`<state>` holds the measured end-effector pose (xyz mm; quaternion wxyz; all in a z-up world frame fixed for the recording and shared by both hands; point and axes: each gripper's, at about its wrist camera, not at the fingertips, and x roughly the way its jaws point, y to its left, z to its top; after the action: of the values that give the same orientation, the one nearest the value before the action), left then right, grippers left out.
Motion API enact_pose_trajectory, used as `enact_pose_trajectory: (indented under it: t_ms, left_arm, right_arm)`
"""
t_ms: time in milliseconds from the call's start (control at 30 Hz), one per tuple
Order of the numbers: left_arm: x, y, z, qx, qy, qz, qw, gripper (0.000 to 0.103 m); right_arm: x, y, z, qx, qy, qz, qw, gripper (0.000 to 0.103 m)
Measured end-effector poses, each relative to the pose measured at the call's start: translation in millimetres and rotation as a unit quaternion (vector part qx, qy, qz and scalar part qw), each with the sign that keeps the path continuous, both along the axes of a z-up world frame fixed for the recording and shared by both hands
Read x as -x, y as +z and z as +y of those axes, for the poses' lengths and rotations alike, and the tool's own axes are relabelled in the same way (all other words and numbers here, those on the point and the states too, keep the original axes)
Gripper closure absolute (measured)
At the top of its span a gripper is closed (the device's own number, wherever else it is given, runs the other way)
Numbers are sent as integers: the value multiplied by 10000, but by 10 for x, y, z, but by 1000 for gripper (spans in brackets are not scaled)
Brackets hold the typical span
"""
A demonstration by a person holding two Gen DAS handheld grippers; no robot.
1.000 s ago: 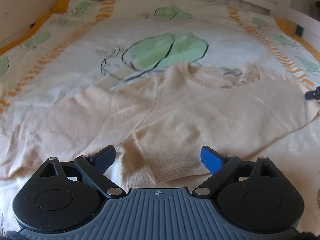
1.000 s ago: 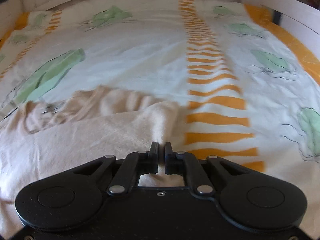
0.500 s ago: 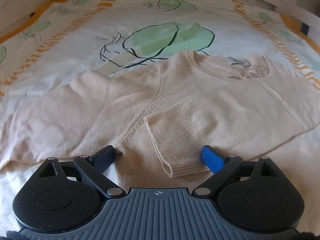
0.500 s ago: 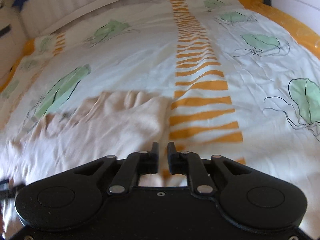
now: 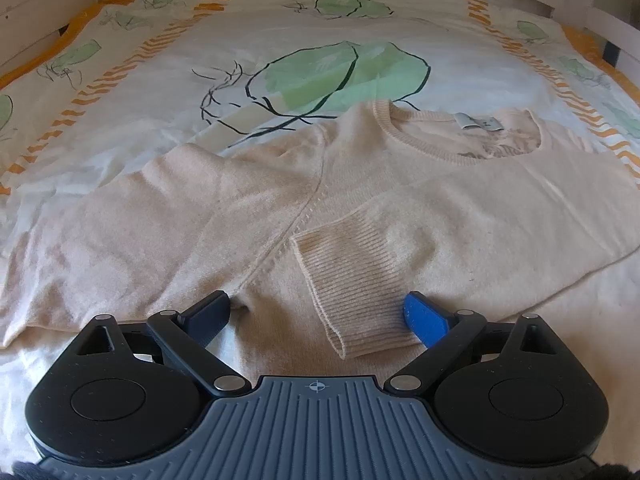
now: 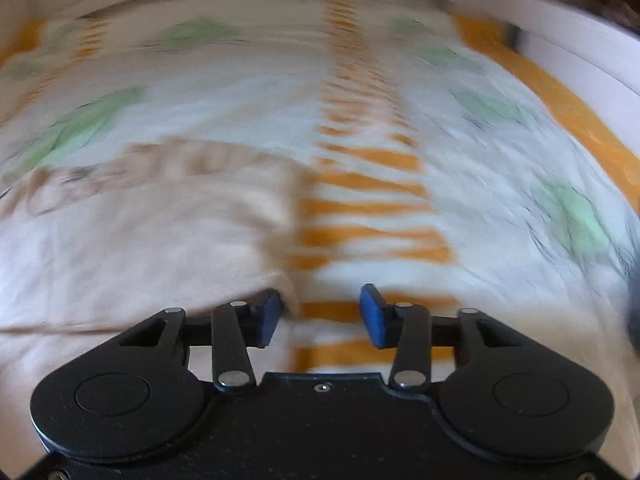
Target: Fold small clothes
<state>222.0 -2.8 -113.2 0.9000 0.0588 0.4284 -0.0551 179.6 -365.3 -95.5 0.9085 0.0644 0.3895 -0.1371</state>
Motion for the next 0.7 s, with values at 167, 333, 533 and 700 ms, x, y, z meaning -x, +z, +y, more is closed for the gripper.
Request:
enact_pose_trajectory:
  t_ms: [167, 333, 533, 700]
  left_arm:
    - [4, -11, 55, 26, 26, -27, 10000, 7]
    - [4, -79, 83, 120, 48, -60, 9999, 0]
    - [82, -138, 102, 220, 129, -353, 9990, 0]
    - [148, -156, 82, 245, 239, -571, 9978, 0]
  right_arm:
    - [230, 56, -185, -255, -235, -9, 9994, 56]
    - [292, 361, -276, -758, 32, -643, 9950, 50]
    - [-380, 389, -172, -914, 353, -618, 9933, 42]
    - [-781, 98, -133, -942, 196, -241, 9951, 42]
